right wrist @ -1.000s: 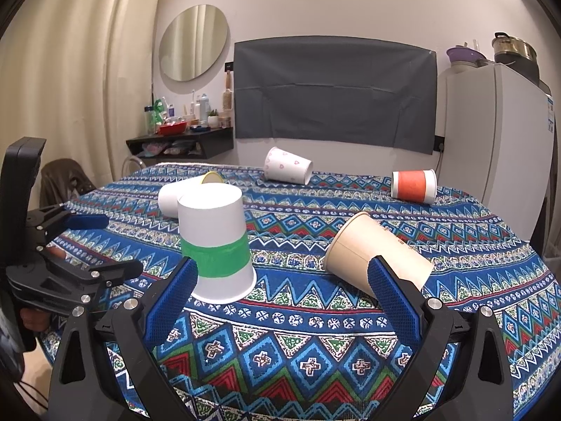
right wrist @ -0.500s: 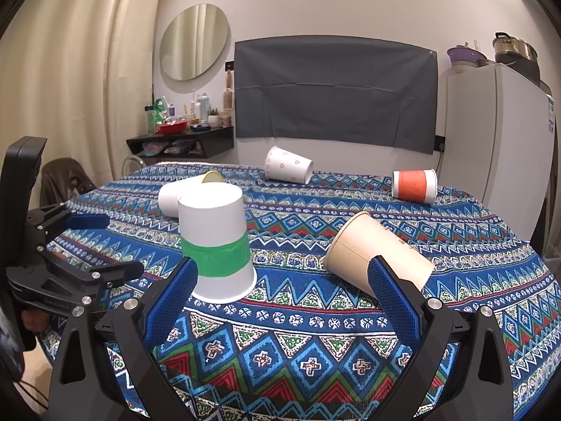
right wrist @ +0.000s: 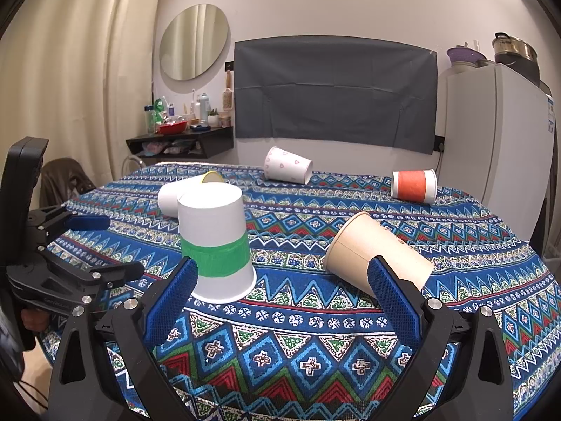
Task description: Flip cup upside down
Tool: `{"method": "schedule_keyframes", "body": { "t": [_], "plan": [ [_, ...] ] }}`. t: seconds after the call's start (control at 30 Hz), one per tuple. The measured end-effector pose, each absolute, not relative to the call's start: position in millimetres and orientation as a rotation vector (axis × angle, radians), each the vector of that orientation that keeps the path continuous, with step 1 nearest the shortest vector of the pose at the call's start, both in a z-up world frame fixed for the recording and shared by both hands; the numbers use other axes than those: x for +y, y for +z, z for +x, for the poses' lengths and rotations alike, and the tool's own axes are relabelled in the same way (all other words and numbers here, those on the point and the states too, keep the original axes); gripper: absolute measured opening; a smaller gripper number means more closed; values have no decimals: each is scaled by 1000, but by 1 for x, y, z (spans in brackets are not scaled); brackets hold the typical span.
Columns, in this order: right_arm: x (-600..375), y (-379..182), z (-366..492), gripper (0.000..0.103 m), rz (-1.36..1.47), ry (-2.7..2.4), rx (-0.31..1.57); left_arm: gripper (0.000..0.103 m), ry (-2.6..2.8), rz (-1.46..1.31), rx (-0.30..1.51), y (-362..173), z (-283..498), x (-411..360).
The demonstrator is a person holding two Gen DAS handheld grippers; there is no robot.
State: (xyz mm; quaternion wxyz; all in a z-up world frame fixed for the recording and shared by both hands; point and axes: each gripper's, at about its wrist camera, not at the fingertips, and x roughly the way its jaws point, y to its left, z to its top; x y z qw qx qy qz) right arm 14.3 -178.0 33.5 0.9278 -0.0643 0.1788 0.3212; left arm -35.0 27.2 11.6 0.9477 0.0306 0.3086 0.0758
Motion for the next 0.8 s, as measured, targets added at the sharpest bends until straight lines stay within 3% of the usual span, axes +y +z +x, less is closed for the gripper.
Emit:
{"method": "schedule_keyframes", "body": {
  "t": [0.37, 0.8],
  "plan": [
    [-178, 33, 14, 94, -132, 656, 363, 97, 196, -60, 458, 23, -62, 43],
    [-185, 34, 18, 94, -90, 631, 374, 97, 182, -27, 449, 25, -61, 36]
  ]
}}
